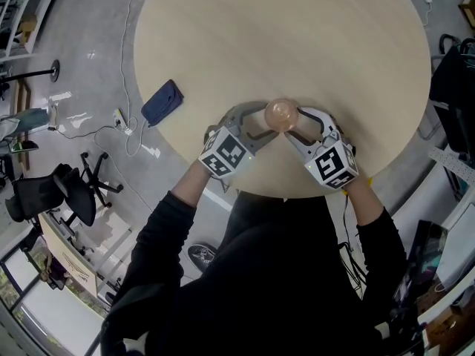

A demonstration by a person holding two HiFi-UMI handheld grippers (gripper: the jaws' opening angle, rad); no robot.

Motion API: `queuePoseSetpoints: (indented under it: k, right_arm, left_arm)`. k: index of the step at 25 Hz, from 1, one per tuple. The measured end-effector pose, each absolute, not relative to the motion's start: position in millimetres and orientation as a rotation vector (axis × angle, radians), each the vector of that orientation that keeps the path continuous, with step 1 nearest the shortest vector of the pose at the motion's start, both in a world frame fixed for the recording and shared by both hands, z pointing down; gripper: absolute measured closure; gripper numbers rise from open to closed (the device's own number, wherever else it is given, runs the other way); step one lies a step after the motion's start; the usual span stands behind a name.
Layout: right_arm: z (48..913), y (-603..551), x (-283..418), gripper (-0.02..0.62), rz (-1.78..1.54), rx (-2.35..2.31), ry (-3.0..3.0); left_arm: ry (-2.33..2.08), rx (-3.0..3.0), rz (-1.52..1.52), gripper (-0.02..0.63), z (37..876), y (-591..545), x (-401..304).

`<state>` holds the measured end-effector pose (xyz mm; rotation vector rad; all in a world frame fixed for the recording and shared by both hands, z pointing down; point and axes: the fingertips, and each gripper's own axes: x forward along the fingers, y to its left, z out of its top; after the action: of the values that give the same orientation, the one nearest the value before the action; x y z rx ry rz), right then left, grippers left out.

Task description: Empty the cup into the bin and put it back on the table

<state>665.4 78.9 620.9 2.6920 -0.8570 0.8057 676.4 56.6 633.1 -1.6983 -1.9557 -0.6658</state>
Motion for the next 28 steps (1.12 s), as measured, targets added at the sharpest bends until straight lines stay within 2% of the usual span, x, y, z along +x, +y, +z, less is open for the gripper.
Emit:
queuePoseSetpoints:
  k: [11,28]
  right_arm:
    - [596,90,637,0.354,0.770,2.736,-0.814]
    - [526,135,507,0.354,0.629,2.970,-0.711]
  left_arm:
    - [-1.984,-1.694,-0.649,0.333,608,68,649]
    - [-2.145,-1.658,-0.504,0.331,529,119,521]
